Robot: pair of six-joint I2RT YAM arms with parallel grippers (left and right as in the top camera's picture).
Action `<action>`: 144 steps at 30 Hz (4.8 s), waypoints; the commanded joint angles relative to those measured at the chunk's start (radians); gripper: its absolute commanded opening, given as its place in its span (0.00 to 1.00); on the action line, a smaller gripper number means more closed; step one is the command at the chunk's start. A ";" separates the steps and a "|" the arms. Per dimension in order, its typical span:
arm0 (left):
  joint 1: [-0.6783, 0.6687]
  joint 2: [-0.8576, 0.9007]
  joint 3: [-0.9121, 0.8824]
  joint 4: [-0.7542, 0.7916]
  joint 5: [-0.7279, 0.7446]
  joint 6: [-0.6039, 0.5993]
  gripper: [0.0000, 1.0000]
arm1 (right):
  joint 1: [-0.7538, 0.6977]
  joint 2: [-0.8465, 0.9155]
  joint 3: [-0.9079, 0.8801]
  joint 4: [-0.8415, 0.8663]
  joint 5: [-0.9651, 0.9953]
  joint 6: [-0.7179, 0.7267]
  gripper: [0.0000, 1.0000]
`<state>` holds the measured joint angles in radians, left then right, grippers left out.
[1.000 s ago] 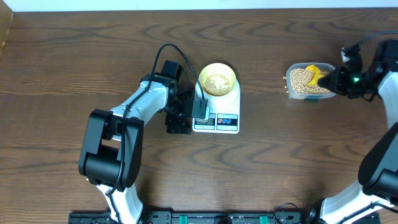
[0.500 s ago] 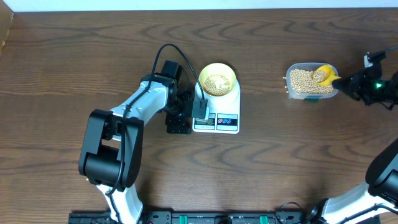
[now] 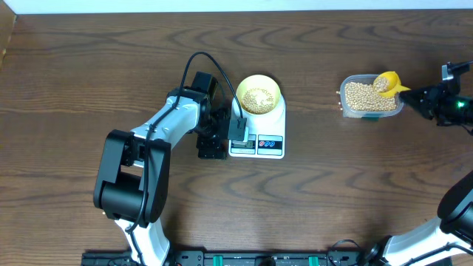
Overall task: Scoop item into bowl and weigh 50g on scale
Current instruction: 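Lift the filled scoop out of the tub with the right gripper, then carry the scoop over the bowl and tilt to pour with right gripper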
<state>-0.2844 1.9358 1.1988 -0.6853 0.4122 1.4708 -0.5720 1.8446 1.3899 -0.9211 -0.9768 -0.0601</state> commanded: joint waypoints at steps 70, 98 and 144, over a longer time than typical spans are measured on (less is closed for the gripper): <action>-0.009 0.011 -0.011 -0.006 0.021 0.014 0.98 | 0.736 -0.016 -0.007 0.333 0.050 -0.071 0.01; -0.009 0.011 -0.011 -0.006 0.021 0.014 0.98 | 0.813 -0.184 0.014 0.281 0.388 -0.334 0.01; -0.009 0.011 -0.011 -0.006 0.021 0.014 0.98 | 0.929 -0.159 0.013 0.291 0.553 -0.637 0.01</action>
<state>-0.2844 1.9358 1.1988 -0.6849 0.4122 1.4708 0.3531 1.6802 1.3907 -0.6361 -0.4210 -0.6731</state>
